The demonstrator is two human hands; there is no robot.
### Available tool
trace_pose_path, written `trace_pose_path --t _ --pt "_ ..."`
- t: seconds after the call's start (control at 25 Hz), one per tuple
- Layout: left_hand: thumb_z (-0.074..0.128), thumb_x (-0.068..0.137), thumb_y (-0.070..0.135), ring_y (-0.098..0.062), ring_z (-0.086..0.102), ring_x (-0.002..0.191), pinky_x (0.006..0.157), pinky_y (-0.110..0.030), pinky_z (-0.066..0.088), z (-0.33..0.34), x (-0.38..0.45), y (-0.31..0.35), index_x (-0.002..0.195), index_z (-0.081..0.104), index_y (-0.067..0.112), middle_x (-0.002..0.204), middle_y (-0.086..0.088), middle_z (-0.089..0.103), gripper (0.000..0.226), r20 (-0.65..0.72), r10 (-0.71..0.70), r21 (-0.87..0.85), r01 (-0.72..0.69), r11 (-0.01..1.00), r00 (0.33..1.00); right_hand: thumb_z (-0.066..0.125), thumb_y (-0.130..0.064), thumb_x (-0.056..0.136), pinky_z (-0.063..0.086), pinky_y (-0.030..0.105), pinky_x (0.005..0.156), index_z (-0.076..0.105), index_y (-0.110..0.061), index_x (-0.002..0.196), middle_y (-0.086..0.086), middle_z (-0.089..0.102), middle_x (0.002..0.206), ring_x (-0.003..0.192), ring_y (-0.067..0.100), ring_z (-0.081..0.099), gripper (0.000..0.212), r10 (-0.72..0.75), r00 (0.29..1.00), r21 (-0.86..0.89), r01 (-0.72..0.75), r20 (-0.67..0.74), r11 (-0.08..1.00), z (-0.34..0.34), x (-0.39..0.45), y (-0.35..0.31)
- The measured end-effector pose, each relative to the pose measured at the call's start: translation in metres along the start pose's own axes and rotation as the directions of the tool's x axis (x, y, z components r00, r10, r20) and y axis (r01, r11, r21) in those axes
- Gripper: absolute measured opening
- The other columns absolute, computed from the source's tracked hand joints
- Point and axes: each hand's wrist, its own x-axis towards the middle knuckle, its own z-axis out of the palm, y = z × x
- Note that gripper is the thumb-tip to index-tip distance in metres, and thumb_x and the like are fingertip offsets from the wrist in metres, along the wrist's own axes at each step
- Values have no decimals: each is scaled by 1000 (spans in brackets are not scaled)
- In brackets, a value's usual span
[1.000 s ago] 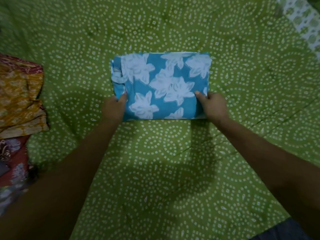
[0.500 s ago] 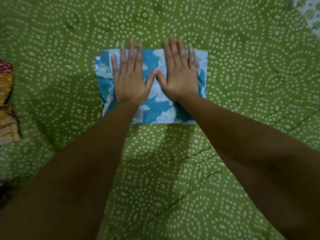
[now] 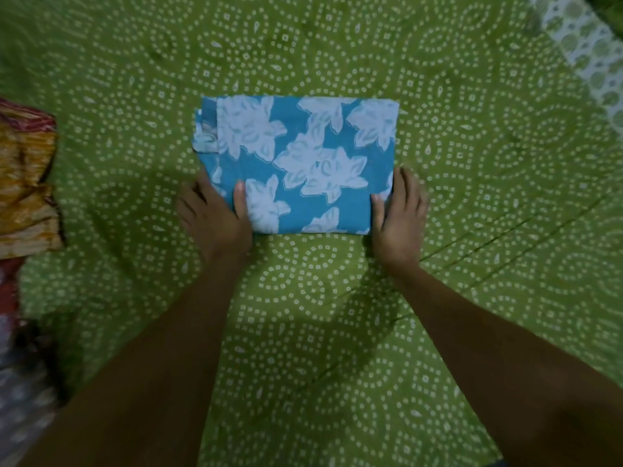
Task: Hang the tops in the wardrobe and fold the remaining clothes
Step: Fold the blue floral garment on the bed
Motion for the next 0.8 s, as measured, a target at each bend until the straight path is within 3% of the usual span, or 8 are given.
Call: trace_pose_path --t 0.08,0.16,0.24,0.32,0.52,0.6,0.68,0.8 --pt "54 87 59 -22 49 118 100 -26 35 -11 18 16 133 46 7 130 -8 51 70 84 -118 -326 139 935 990 47 -48 95 26 34 106 52 -15 129 8 49 130 123 23 40 48 206 978 236 -200 -3 951 -6 8 -15" --pt "75 71 55 -14 61 106 94 -26 48 -22 49 32 126 56 9 120 1 62 74 370 -129 -652 356 670 920 57 -55 87 43 37 97 62 -16 112 2 63 110 103 20 57 46 336 918 486 -395 209 779 -22 36 -37" --pt "82 64 47 -20 67 98 88 -41 55 -36 65 41 121 61 12 112 -3 68 70 569 -62 -642 490 590 820 68 -48 83 54 33 81 65 -12 111 2 68 107 92 17 65 46 279 804 579 -578 525 576 -48 56 -55" --pt "79 71 42 -25 67 99 89 -47 54 -54 55 43 123 60 9 113 -6 68 64 600 -11 -617 472 630 800 71 -37 84 56 25 66 66 -9 111 6 70 109 84 15 67 40 200 749 581 -628 632 518 -81 56 -63" --pt "65 89 32 -22 62 106 94 -38 50 -155 -43 22 118 61 10 116 -6 64 36 492 75 -698 341 629 867 65 -25 89 48 13 50 66 -6 111 3 70 101 73 5 66 29 158 819 668 -547 551 505 -180 -35 -66" --pt "62 92 25 -21 60 107 86 -25 48 -206 -93 15 117 62 4 117 -13 64 33 426 98 -716 269 644 900 64 -29 90 56 22 64 66 -9 110 3 70 104 83 11 67 29 170 850 663 -501 499 556 -218 -91 -67" --pt "58 94 19 -23 58 108 75 -15 39 -260 -140 10 117 61 -4 117 -17 63 33 348 129 -703 167 692 929 59 -42 88 55 42 86 64 -14 114 2 70 108 95 18 67 39 194 890 641 -435 413 633 -250 -144 -65" --pt "54 96 19 -26 58 108 74 -17 38 -326 -199 -3 119 58 -4 119 -17 62 33 374 194 -692 133 710 907 50 -49 89 50 48 92 60 -21 118 1 67 112 100 21 64 42 224 919 587 -382 325 714 -307 -220 -70"
